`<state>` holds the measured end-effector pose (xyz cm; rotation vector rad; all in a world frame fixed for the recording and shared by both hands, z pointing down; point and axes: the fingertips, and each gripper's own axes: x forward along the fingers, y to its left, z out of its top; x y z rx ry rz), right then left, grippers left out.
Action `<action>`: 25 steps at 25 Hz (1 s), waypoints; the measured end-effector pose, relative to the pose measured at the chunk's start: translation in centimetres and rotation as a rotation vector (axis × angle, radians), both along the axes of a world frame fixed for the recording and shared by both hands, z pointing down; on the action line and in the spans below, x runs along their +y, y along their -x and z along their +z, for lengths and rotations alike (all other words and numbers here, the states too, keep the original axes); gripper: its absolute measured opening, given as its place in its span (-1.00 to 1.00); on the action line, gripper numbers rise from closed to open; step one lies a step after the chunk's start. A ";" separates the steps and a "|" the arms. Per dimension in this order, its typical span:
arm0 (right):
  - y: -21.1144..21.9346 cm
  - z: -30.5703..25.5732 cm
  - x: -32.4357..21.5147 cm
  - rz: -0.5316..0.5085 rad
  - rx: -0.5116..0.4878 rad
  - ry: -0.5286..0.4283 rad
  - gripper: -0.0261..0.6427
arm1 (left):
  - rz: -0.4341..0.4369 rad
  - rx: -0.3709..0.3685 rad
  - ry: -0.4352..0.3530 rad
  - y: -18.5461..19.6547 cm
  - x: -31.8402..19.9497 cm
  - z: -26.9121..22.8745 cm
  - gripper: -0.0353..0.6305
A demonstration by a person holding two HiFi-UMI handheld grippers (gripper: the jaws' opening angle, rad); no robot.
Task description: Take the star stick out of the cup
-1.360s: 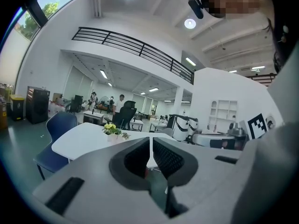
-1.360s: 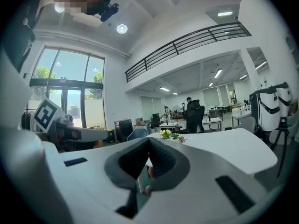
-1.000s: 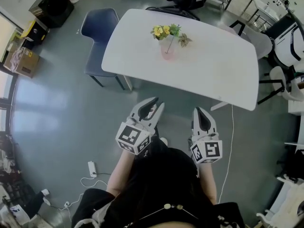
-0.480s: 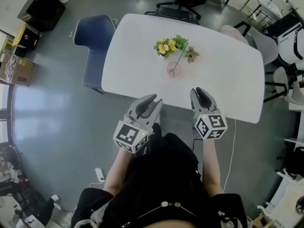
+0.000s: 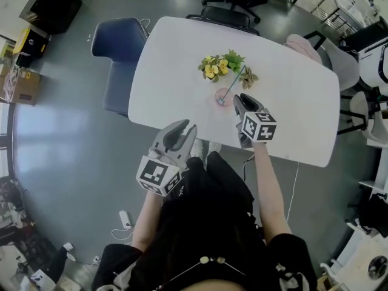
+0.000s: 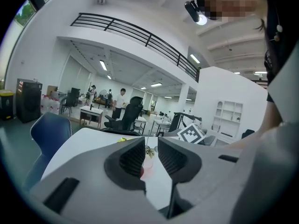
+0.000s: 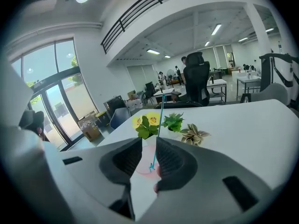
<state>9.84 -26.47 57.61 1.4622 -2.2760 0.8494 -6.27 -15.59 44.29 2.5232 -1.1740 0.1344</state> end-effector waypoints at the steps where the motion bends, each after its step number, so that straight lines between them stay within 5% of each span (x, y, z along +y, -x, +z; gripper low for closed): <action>1: 0.1 0.5 -0.6 -0.012 0.002 0.013 -0.63 | -0.012 0.001 0.005 -0.1 -0.1 0.1 -0.66; 14: 1.5 4.9 -5.3 -0.113 0.050 0.132 -0.66 | -0.111 -0.020 0.034 -0.4 -2.1 0.6 -0.66; 19: 1.3 4.2 -5.2 -0.105 0.044 0.114 -0.85 | -0.125 -0.023 0.031 -0.3 -2.9 0.6 -0.66; 25: 1.1 2.8 -5.0 -0.096 -0.002 0.080 -0.86 | -0.106 -0.023 0.025 -1.1 -3.5 0.6 -0.66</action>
